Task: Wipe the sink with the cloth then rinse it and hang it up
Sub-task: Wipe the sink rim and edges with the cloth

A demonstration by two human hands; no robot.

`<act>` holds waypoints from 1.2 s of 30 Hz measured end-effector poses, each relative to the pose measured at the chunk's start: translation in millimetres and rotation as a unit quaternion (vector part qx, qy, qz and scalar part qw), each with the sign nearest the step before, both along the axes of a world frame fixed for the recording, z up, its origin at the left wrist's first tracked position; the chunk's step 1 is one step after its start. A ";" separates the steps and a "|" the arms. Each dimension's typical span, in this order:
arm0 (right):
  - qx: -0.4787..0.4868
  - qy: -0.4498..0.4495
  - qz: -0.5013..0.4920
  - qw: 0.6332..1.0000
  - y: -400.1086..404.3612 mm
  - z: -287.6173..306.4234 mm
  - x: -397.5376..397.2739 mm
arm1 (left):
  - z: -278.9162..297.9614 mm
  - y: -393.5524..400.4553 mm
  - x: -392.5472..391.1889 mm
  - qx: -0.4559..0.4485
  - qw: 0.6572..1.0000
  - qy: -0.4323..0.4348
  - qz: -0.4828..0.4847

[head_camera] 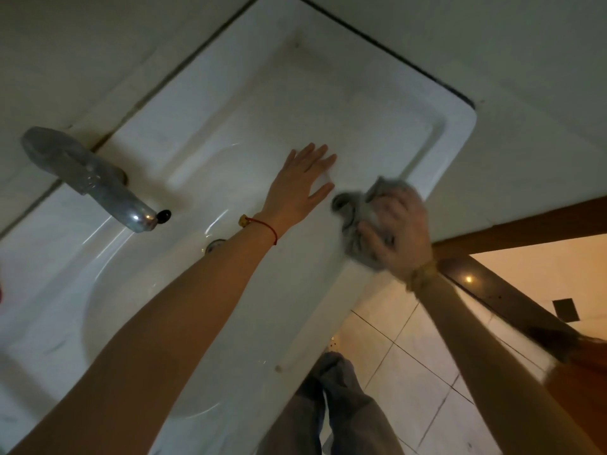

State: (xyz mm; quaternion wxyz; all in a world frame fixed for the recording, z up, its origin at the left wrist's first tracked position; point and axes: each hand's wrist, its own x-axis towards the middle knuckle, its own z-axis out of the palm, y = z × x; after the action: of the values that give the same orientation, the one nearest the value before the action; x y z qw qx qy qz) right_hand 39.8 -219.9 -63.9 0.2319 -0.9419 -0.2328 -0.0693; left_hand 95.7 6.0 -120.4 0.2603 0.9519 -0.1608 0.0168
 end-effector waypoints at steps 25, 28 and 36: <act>-0.007 -0.031 0.078 0.996 -44.3 4.5 61.3 | 2.5 -0.8 -2.2 -0.006 1.000 -0.022 0.001; -0.005 -0.009 -0.015 1.000 -24.2 -0.4 40.2 | 1.8 -1.8 -2.1 -0.005 1.000 -0.021 0.009; -0.023 0.011 0.243 0.970 -21.7 -3.0 -3.7 | 0.0 -0.3 -0.1 0.008 0.999 -0.032 0.002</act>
State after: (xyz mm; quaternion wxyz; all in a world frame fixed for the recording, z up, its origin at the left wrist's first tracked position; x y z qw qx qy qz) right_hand 36.1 -241.5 -66.9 0.2222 -0.8629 -0.4539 0.0045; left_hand 95.6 5.7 -120.4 0.2475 0.9532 -0.1672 0.0465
